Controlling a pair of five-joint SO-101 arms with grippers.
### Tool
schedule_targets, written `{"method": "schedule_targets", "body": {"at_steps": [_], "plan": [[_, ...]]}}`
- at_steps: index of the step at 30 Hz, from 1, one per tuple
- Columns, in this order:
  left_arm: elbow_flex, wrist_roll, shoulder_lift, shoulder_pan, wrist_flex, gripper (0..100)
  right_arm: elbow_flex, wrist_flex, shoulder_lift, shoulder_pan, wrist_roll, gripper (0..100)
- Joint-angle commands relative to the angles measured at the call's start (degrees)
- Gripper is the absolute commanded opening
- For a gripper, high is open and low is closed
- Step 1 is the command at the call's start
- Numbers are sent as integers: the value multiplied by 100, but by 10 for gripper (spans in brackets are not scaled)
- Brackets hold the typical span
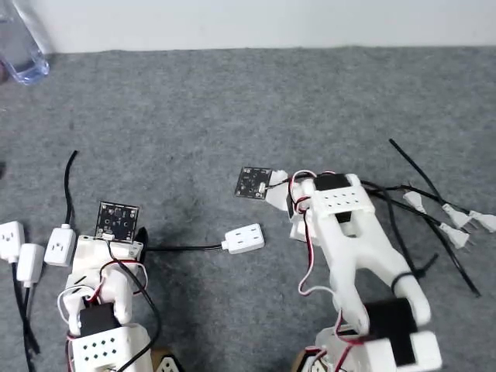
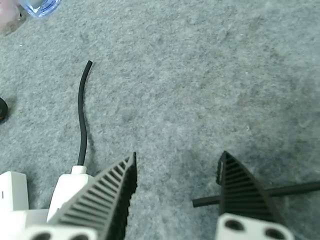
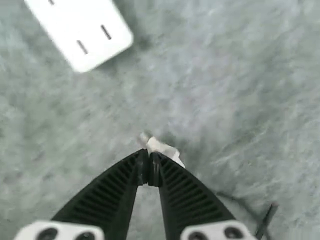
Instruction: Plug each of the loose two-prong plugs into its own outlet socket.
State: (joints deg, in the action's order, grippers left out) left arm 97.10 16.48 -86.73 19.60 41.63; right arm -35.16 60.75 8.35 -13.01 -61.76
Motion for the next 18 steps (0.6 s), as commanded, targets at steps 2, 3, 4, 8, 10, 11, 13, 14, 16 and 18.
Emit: {"method": "schedule_targets", "body": {"at_steps": [2,3,4,8,10,11,13,14,16,18], "plan": [[-31,62,-70,-26,35,246,413,215,919,13,888,12],[-31,62,-70,-26,35,246,413,119,1077,31,1134,12],[-31,62,-70,-18,35,246,404,84,1226,57,1319,9],[-31,62,-70,-18,35,246,316,101,1833,110,1512,11],[-31,62,-70,-18,53,246,246,462,2062,259,1521,12],[-31,62,-70,-18,97,246,211,734,2149,321,1512,12],[-31,62,-70,-18,158,246,105,1191,2246,409,1442,12],[-31,62,-70,-18,149,246,9,1323,2255,523,1248,12],[-31,62,-70,-9,149,246,-202,1429,2273,708,695,13],[-31,62,-70,-9,149,246,-492,1429,2264,892,202,13]]}}
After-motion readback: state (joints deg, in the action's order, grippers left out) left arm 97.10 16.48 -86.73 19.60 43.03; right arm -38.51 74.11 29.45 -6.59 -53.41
